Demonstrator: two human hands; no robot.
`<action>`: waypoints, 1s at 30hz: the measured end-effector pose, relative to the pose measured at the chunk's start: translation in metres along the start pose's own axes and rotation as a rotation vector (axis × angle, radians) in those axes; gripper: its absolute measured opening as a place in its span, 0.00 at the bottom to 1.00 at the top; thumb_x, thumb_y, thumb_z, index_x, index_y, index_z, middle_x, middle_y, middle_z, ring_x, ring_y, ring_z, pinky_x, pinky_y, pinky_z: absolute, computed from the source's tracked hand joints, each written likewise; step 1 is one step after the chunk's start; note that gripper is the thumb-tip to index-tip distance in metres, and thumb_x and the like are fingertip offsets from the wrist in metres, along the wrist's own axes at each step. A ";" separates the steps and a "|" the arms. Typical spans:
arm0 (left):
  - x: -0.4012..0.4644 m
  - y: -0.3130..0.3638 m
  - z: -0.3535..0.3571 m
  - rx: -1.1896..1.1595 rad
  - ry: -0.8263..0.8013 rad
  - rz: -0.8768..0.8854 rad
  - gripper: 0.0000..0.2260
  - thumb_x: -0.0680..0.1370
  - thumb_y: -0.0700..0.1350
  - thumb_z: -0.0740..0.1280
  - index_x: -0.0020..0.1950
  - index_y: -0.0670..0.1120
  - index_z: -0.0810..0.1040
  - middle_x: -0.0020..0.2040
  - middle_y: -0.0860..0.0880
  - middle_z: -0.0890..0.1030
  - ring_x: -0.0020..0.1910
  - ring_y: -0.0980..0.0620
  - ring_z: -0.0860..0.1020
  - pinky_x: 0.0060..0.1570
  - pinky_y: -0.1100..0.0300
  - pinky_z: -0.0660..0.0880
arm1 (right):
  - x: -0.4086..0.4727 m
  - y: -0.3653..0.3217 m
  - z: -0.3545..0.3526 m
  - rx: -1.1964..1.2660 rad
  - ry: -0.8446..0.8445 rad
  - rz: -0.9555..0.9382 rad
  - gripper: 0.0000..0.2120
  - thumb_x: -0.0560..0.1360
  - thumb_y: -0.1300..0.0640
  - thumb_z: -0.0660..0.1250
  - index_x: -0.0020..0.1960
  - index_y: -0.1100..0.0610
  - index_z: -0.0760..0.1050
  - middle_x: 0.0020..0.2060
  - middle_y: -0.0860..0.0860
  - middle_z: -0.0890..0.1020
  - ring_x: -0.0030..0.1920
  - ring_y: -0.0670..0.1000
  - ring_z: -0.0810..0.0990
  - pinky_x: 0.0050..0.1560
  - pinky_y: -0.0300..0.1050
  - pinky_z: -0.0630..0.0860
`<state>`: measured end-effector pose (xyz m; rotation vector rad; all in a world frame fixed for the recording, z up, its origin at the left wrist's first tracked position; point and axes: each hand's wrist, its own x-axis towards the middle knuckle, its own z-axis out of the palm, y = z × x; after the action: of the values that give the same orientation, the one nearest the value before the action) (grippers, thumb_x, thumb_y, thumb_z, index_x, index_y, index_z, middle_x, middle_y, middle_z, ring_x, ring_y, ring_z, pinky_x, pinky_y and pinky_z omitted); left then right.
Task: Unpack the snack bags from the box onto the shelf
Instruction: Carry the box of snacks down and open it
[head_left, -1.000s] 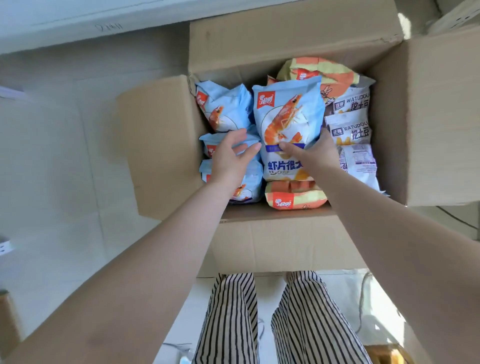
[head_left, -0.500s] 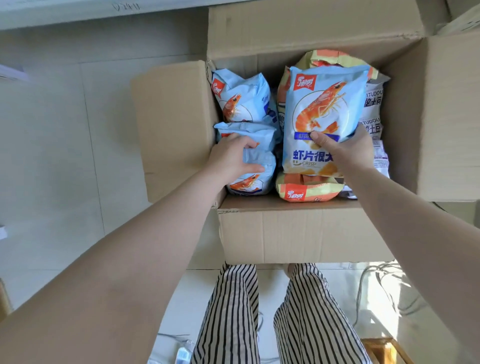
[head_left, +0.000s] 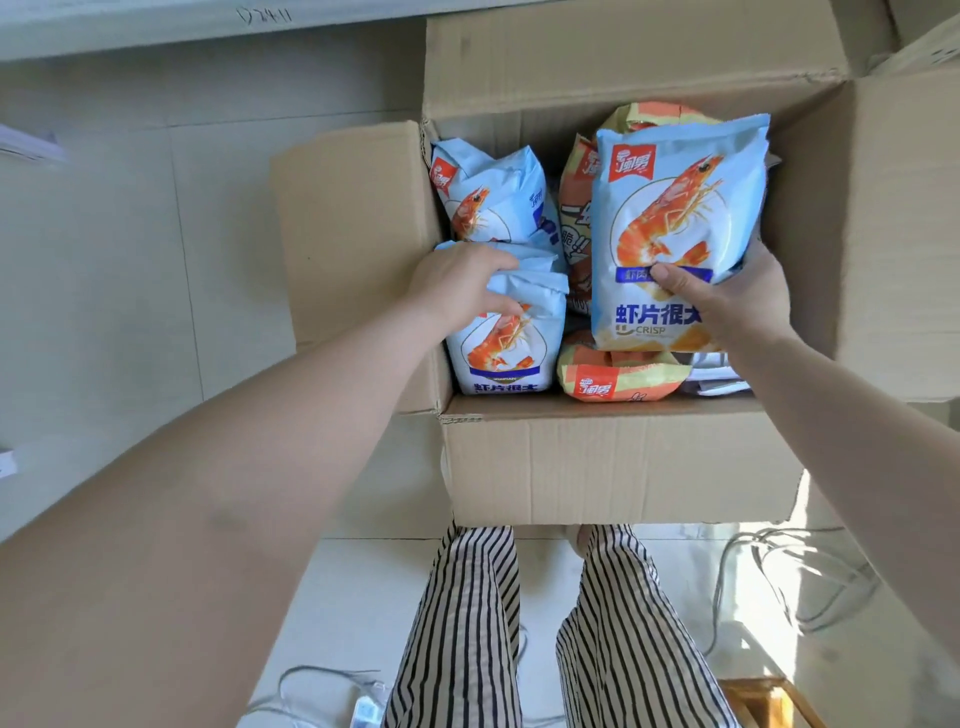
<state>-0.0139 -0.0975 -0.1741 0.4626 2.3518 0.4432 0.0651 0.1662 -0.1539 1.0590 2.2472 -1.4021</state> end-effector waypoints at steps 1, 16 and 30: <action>0.004 0.003 -0.012 0.004 -0.002 0.007 0.25 0.71 0.57 0.74 0.65 0.49 0.77 0.57 0.47 0.80 0.58 0.45 0.76 0.46 0.58 0.67 | 0.000 -0.001 -0.005 -0.014 -0.009 -0.013 0.37 0.56 0.36 0.80 0.60 0.51 0.76 0.51 0.46 0.84 0.50 0.48 0.84 0.51 0.55 0.83; 0.039 0.024 -0.015 -0.161 0.668 -0.655 0.37 0.68 0.63 0.72 0.69 0.47 0.64 0.64 0.45 0.68 0.61 0.45 0.70 0.56 0.55 0.68 | 0.013 0.001 0.012 -0.061 -0.104 -0.052 0.31 0.62 0.40 0.80 0.59 0.53 0.76 0.47 0.45 0.84 0.49 0.47 0.82 0.50 0.49 0.80; -0.012 -0.011 0.008 -0.973 0.072 -0.106 0.39 0.75 0.47 0.71 0.78 0.57 0.49 0.74 0.53 0.65 0.72 0.55 0.66 0.69 0.52 0.68 | 0.005 -0.001 0.020 -0.052 -0.059 0.053 0.26 0.63 0.39 0.78 0.54 0.52 0.77 0.44 0.47 0.83 0.48 0.52 0.83 0.49 0.52 0.81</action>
<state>-0.0027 -0.1105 -0.1774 -0.1433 1.9034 1.4464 0.0585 0.1509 -0.1660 1.0386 2.1853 -1.3286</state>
